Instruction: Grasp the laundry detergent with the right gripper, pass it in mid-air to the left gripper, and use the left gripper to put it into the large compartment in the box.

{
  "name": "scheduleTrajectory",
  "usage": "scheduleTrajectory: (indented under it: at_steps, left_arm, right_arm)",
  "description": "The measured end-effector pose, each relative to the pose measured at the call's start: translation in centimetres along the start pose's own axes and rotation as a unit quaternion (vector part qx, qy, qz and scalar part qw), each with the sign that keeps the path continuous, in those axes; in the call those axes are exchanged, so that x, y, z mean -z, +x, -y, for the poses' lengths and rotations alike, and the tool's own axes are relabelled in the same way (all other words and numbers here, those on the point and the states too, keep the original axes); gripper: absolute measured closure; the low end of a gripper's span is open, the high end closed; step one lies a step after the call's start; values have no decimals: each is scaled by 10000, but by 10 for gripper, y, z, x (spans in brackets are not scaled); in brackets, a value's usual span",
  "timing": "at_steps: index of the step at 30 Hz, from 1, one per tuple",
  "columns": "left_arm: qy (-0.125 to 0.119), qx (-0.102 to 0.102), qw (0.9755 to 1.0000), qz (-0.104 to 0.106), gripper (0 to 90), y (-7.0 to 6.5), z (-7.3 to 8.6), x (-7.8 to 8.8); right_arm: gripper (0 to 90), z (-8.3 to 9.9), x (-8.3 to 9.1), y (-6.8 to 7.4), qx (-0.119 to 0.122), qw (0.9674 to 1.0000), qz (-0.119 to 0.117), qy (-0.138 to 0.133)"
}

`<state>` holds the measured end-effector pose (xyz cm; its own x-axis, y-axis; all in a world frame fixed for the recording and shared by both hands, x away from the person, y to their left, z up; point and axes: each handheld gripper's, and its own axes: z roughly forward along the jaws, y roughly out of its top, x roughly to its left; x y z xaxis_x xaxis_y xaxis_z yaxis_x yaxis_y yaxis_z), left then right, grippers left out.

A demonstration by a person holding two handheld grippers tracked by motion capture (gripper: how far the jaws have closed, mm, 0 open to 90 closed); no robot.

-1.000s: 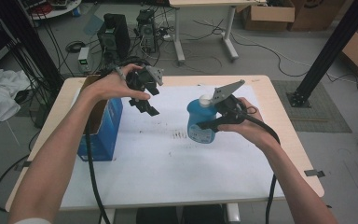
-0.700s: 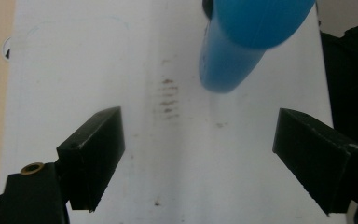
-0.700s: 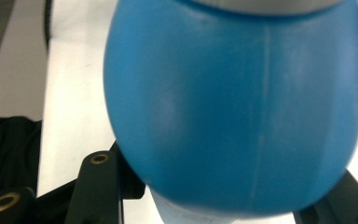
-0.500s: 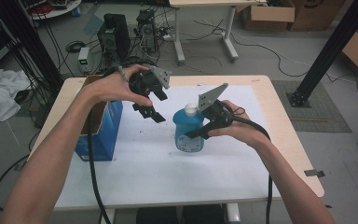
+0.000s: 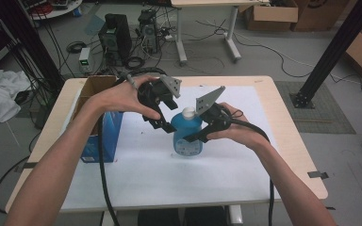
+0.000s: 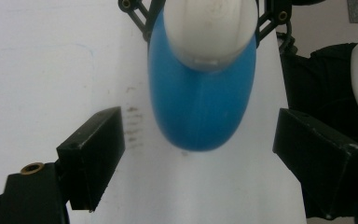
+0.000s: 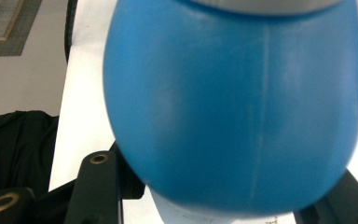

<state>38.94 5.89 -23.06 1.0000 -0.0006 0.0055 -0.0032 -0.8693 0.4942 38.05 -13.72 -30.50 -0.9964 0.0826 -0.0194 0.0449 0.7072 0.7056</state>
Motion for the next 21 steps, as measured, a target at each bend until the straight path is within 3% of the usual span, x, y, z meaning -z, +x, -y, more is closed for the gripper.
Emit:
scheduleTrajectory:
  at_steps: [7, 21]
  left_arm:
    - [24, -56, 9999, -102, 171, -4, -8, -10]
    - [131, 0, 9999, -7, 172, -7, -14, -35]
  right_arm:
    - [458, 0, -3, 0, -17, 10000, -41, -47]
    - [458, 5, -11, 1, -19, 10000, -69, -62]
